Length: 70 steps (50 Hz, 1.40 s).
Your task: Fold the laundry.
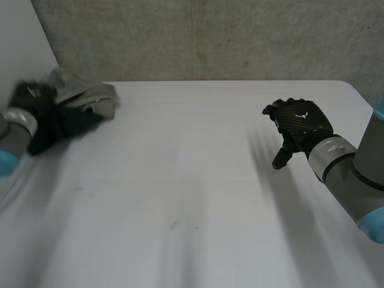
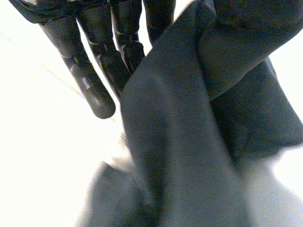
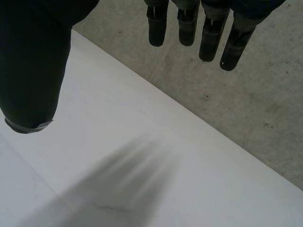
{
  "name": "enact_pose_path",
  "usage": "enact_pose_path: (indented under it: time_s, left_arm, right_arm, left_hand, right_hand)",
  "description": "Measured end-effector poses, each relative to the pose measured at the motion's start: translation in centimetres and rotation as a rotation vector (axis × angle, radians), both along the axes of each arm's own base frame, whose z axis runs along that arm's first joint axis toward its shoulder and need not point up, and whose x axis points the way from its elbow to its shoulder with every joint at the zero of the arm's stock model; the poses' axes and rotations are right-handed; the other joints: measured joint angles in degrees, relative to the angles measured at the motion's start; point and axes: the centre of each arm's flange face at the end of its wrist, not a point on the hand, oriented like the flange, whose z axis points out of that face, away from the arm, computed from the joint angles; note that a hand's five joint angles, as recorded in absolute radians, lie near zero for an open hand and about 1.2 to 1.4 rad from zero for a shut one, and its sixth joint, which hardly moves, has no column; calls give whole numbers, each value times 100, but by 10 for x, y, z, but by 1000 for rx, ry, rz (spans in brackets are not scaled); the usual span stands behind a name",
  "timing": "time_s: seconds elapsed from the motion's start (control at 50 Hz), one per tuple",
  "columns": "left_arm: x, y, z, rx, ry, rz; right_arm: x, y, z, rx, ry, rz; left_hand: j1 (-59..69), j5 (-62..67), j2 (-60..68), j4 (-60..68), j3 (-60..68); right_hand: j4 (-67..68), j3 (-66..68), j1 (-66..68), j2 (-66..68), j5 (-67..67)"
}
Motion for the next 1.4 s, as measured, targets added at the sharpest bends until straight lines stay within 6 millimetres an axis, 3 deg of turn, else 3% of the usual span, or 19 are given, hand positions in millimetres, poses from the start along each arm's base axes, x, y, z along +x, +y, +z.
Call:
enact_pose_path:
  time_s: [0.02, 0.06, 0.1, 0.12, 0.18, 0.26, 0.36, 0.44, 0.58, 0.7, 0.76, 0.86, 0.94, 0.96, 1.0, 1.02, 1.08, 1.2, 1.4]
  left_arm:
    - [-2, 0, 23, -76, 27, 0]
    - [-3, 0, 41, -133, 49, 0]
    - [-4, 3, 78, -248, 87, 3]
    - [-4, 10, 117, -363, 125, 2]
    - [-4, 28, 171, -517, 174, -4]
    - [-4, 55, 224, -657, 213, -16]
    - [-4, 82, 259, -742, 233, -32]
    - [-6, 92, 267, -749, 239, -44]
    - [-28, 97, 247, -637, 294, -107]
    - [-87, 105, 190, -383, 430, -256]
    - [-128, 121, 157, -227, 502, -354]
    - [-183, 160, 122, -21, 611, -495]
    - [-207, 186, 109, 90, 687, -575]
    - [-213, 194, 105, 127, 709, -602]
    - [-218, 201, 101, 162, 727, -627]
    - [-222, 208, 96, 201, 742, -657]
    - [-227, 217, 90, 253, 750, -700]
    - [-218, 214, 78, 307, 738, -713]
    - [-140, 172, 72, 291, 707, -471]
  right_arm:
    - [0, 0, 0, -1, 0, 0]
    - [0, 0, 1, -2, -1, 0]
    - [0, 0, 2, -5, -2, -1]
    - [0, 1, 3, -8, -4, -1]
    - [-1, 1, 6, -15, -7, -1]
    - [-1, 2, 10, -26, -11, -3]
    - [-3, 1, 14, -37, -15, -7]
    - [-4, 1, 17, -45, -18, -9]
    - [-5, 1, 23, -63, -25, -12]
    - [-9, -2, 34, -94, -35, -32]
    - [-15, -7, 39, -108, -39, -56]
    - [-25, -15, 45, -129, -45, -92]
    - [-30, -20, 49, -140, -47, -109]
    - [-31, -20, 50, -143, -47, -113]
    - [-32, -21, 51, -145, -48, -116]
    - [-33, -22, 51, -147, -48, -118]
    - [-33, -22, 52, -148, -48, -118]
    - [-31, -20, 51, -141, -42, -107]
    - [-21, 2, 36, -30, 81, -3]
  left_hand:
    - [0, 0, 0, 1, 0]
    - [0, 0, 0, 0, 0]
    - [0, 0, 5, 4, 14]
    - [0, 0, 10, 4, 17]
    - [0, 0, 12, 4, 17]
    - [0, 0, 13, 4, 17]
    - [26, 0, 18, 4, 17]
    - [28, 0, 22, 4, 26]
    - [28, 0, 23, 5, 26]
    - [53, 0, 24, 23, 36]
    - [54, 0, 27, 24, 37]
    - [58, 0, 27, 25, 38]
    - [-11, -75, -136, -154, -108]
    - [-1537, -1461, -1697, -1598, -1527]
    - [-2101, -1944, -2186, -2084, -2005]
    - [-4477, -4117, -4216, -4249, -4119]
    - [-5312, -5389, -5550, -5577, -5482]
    - [-5312, -5434, -5662, -5697, -5582]
    - [-5312, -5434, -5662, -5697, -5582]
  right_hand:
    - [0, 0, 0, 0, 0]
    - [0, 0, 0, 0, 0]
    - [0, 0, 0, 0, 0]
    - [0, 0, 0, 0, 0]
    - [0, 0, 0, 0, 0]
    - [0, 0, 0, 0, 0]
    - [0, 0, 0, 0, 0]
    - [0, 0, 0, 0, 0]
    - [0, 0, 0, 0, 0]
    - [0, 0, 0, 0, 0]
    - [0, 0, 0, 0, 0]
    - [0, 0, 0, 0, 0]
    - [0, 0, 0, 0, 0]
    - [0, 0, 0, 0, 0]
    - [0, 0, 0, 0, 0]
    - [0, 0, 0, 0, 0]
    - [0, 0, 0, 0, 0]
    - [0, 0, 0, 0, 0]
    - [0, 0, 0, 0, 0]
